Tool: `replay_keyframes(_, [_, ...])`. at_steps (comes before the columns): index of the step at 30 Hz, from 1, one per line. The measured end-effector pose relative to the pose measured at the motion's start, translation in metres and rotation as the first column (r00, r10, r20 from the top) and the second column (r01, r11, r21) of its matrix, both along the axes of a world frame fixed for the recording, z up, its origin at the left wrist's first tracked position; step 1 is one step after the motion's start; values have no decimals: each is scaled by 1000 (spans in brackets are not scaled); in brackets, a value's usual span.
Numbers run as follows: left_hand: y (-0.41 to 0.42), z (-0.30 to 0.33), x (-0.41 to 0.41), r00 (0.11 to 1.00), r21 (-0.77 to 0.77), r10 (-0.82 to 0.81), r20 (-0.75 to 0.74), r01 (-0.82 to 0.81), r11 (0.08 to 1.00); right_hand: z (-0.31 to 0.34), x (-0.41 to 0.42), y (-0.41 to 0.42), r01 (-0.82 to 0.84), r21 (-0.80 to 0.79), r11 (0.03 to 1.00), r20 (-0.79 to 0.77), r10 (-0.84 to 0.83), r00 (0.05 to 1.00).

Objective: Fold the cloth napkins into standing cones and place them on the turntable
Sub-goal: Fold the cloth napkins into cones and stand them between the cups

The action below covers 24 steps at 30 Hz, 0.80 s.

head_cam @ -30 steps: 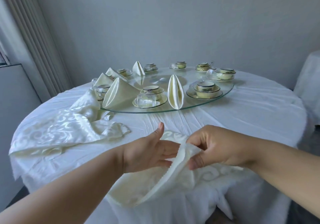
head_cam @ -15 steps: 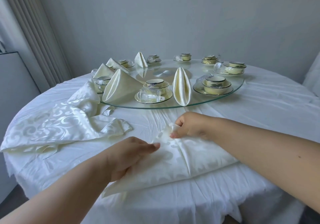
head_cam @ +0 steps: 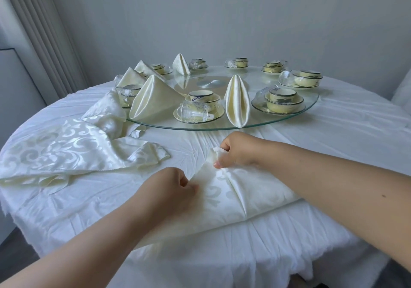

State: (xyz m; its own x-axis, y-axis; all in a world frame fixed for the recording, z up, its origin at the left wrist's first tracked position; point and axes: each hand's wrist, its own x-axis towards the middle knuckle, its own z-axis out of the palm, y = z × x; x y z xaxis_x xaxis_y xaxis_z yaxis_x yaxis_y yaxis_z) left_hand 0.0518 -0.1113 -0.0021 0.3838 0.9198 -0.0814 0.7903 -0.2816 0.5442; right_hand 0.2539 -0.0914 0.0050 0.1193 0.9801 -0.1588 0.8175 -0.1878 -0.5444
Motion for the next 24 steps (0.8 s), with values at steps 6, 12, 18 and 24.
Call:
replay_keyframes(6, [8, -10, -2, 1000, 112, -17, -19, 19, 994, -10, 4, 6, 14, -55, 998, -43, -16, 999])
replay_keyframes(12, [-11, -15, 2, 901, 682, -404, -155, 394, 616, -14, 9, 12, 15, -46, 999, -33, -17, 999])
replay_keyframes(18, [-20, -34, 14, 630, 265, -660, -409, 775, 574, -9, 11, 12, -12, -75, 997, 2, 12, 1000])
replay_keyframes(24, [-22, -36, 15, 606, 222, -654, -453, 787, 576, -8, 15, 14, -25, -21, 999, 15, 25, 1000])
